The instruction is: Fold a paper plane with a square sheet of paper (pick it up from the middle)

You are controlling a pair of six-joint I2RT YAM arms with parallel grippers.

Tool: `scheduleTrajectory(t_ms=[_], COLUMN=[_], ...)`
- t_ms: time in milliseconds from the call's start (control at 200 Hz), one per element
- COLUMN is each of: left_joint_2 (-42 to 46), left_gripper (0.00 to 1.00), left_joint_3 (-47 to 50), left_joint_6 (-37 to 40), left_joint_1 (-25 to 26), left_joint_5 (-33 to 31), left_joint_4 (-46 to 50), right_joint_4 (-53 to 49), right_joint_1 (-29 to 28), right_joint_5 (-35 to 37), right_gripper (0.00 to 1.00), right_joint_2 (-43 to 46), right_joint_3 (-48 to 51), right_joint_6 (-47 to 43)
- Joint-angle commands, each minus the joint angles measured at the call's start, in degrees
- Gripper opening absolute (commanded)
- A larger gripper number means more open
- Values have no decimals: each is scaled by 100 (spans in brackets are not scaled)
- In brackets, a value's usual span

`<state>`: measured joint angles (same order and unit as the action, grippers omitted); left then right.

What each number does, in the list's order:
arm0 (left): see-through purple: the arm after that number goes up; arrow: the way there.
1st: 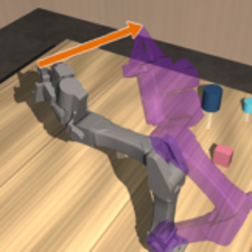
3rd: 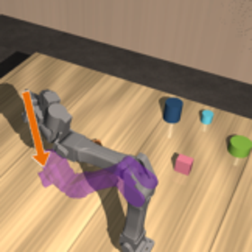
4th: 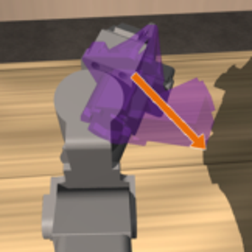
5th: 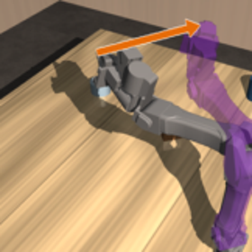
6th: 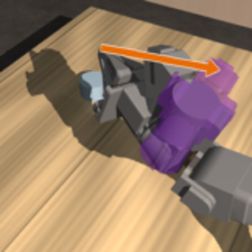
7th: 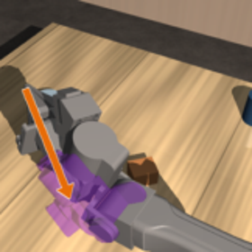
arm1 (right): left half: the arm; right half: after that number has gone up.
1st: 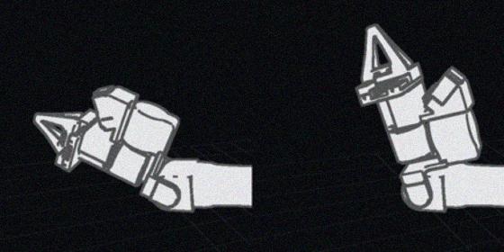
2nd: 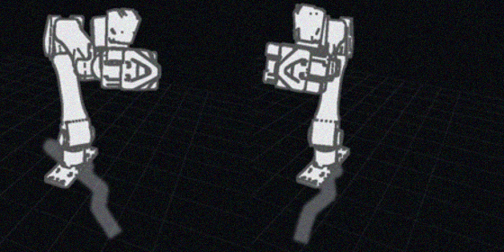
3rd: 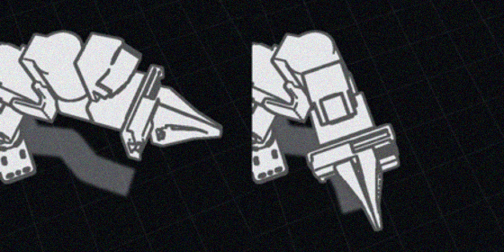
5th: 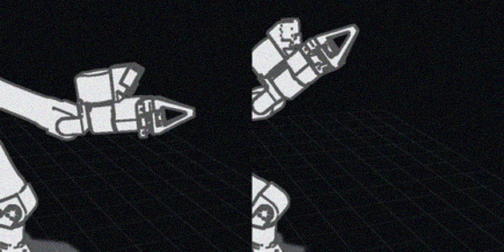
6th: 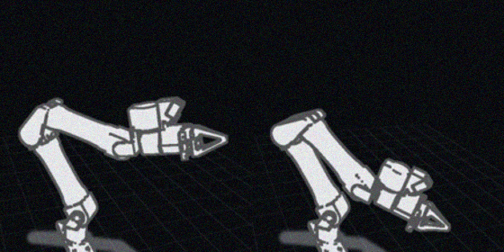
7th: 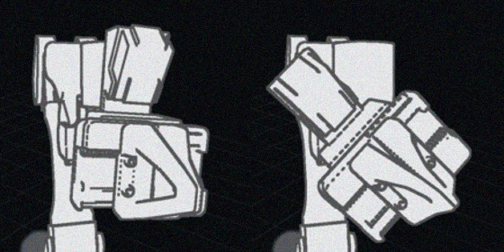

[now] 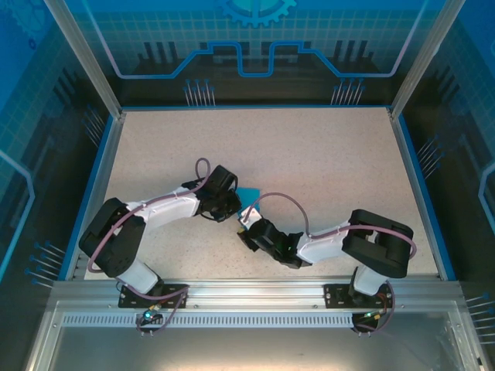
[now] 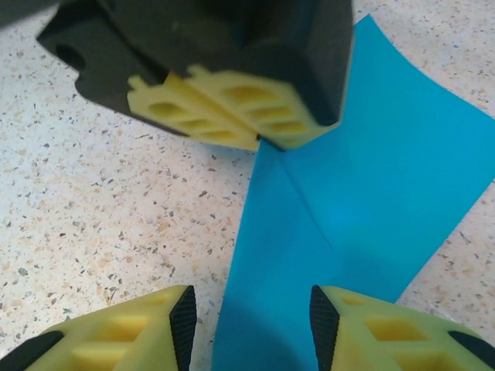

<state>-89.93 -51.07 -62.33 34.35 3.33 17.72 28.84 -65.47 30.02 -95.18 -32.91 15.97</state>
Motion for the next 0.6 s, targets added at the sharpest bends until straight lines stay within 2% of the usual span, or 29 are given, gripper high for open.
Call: scheduleTrajectory(t_ms=[0, 325, 595], left_joint_2=[276, 353, 377], left_gripper=[7, 7, 7], left_joint_3=[88, 273, 334], left_joint_6=[-242, -604, -660], left_joint_1=[-48, -181, -237], left_joint_5=[207, 527, 568], left_joint_4=[63, -118, -120], right_joint_4=[434, 1260, 1322], right_joint_1=[-126, -171, -64], right_joint_5=[288, 557, 531], right_gripper=[43, 33, 21], right_joint_2=[-176, -421, -554], right_joint_3=[-104, 100, 102], right_joint_6=[-114, -915, -984])
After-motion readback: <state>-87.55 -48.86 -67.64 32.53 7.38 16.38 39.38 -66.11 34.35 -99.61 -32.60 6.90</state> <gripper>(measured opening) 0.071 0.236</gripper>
